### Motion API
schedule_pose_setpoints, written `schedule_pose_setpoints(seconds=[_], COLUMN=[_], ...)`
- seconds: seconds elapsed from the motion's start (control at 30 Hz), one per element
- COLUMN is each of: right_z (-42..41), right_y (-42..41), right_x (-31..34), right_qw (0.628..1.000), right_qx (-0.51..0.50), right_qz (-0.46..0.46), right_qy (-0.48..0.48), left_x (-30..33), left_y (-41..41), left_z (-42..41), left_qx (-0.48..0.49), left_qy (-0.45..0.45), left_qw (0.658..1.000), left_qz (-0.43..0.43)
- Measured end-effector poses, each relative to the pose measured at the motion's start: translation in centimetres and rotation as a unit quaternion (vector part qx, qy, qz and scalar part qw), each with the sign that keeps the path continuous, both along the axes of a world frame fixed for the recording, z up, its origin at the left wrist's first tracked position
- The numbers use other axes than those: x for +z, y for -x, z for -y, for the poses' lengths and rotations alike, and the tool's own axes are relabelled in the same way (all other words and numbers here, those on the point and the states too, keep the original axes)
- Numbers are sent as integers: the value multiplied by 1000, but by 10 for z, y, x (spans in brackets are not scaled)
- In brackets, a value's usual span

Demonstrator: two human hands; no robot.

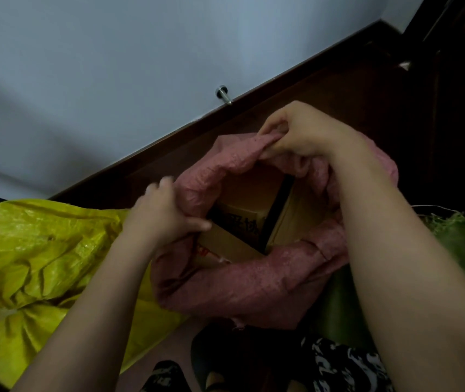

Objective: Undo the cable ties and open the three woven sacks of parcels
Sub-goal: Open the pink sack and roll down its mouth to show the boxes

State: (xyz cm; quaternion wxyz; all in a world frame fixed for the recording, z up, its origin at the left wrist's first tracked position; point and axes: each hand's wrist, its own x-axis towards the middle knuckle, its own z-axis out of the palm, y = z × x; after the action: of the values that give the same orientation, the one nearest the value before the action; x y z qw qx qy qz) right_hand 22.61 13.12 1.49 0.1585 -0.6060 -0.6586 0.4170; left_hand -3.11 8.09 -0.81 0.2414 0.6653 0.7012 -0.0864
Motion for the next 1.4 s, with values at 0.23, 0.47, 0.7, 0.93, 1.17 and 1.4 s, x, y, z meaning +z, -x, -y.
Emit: schedule_pose_setpoints(seconds=[0.23,0.47,0.7,0.93,1.17,1.4], right_z=[-5,-15,-9,-11,-10,-9], right_y=[-5,11,-7,-17,-24,-18], right_x=[-9,-45,-35,-46,-63,-67], right_qw=[999,986,979,987,975,974], right_qx=[33,-130,11,-42,-211,-206], right_qz=[-29,17,199,154,-69,-24], right_qy=[20,-105,51,-16,23,-95], left_x=[-27,-23,-17,-17,-26,-32], left_y=[-53,-62,-46,-22,-30,-56], left_z=[-17,-36,-52,-50,-55,-59], left_qx=[-2,184,380,158,175,404], left_qy=[-221,-99,8,-14,-73,-3], left_qw=[933,868,742,903,906,761], left_qz=[284,451,552,400,377,507])
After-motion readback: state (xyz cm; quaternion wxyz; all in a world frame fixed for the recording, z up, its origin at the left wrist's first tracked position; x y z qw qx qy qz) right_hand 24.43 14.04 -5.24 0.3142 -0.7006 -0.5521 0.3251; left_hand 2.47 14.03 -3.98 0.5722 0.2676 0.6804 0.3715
